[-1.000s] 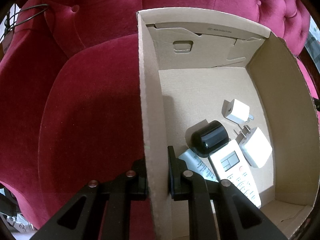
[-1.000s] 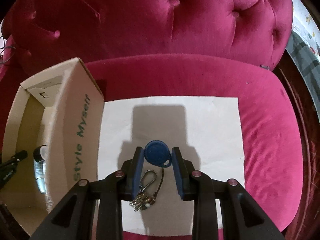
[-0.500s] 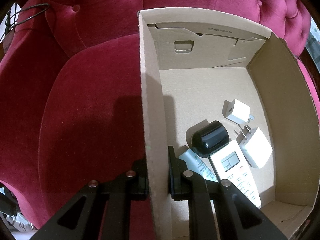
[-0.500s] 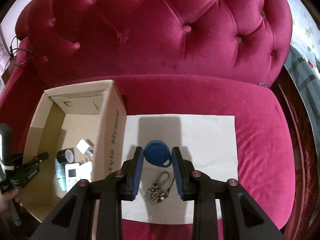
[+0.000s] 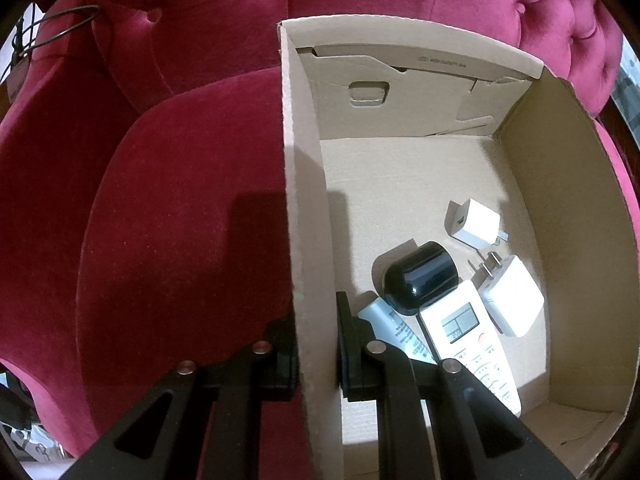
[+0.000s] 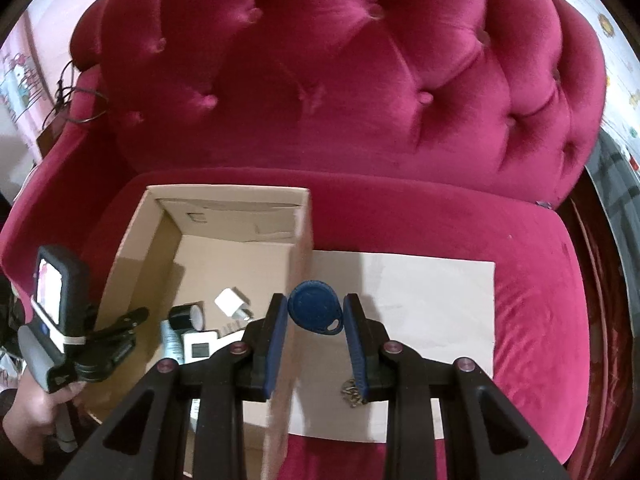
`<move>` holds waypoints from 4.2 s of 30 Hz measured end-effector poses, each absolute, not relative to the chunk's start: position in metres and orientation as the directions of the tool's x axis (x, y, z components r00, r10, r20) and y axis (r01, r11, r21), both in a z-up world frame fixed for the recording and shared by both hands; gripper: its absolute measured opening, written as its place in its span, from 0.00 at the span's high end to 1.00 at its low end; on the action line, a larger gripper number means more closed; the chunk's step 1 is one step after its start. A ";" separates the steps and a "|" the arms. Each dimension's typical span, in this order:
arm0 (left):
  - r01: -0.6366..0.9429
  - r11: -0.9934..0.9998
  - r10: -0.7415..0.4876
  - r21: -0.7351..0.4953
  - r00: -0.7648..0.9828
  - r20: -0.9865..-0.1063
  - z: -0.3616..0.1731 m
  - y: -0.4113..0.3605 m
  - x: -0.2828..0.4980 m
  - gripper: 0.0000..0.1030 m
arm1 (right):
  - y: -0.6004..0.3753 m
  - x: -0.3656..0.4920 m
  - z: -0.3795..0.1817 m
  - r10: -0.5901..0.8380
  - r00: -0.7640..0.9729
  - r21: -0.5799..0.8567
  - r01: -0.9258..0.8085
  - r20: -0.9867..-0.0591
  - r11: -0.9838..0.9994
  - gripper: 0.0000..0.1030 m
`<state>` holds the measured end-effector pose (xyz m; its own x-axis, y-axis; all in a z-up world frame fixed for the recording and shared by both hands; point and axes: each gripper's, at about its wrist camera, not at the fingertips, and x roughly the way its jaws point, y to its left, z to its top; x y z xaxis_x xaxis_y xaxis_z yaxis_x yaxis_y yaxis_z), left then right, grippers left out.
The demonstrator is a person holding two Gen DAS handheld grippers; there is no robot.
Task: Organize rigid objects
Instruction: 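Lift the blue fob with the right tool and carry it into the box, then open the right tool to drop the blue fob onto the remote, then move the right tool back to the paper toward the metal keychain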
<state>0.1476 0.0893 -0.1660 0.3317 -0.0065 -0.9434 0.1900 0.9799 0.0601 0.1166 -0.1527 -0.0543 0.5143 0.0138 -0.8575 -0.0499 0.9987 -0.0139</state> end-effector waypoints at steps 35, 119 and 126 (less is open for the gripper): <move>0.197 0.979 -0.015 0.053 0.330 -0.944 -0.162 0.093 0.148 0.85 | -0.058 0.122 -0.150 0.112 0.366 0.055 -0.164 -0.924 0.985 0.71; 0.200 0.978 -0.011 0.059 0.332 -0.943 -0.162 0.094 0.147 0.85 | -0.193 0.099 -0.097 -0.040 0.507 -0.004 0.071 -0.861 0.997 0.01; 0.198 0.978 -0.010 0.059 0.331 -0.944 -0.162 0.093 0.148 0.85 | -0.219 0.097 -0.127 -0.043 0.470 0.010 0.110 -0.882 0.994 0.01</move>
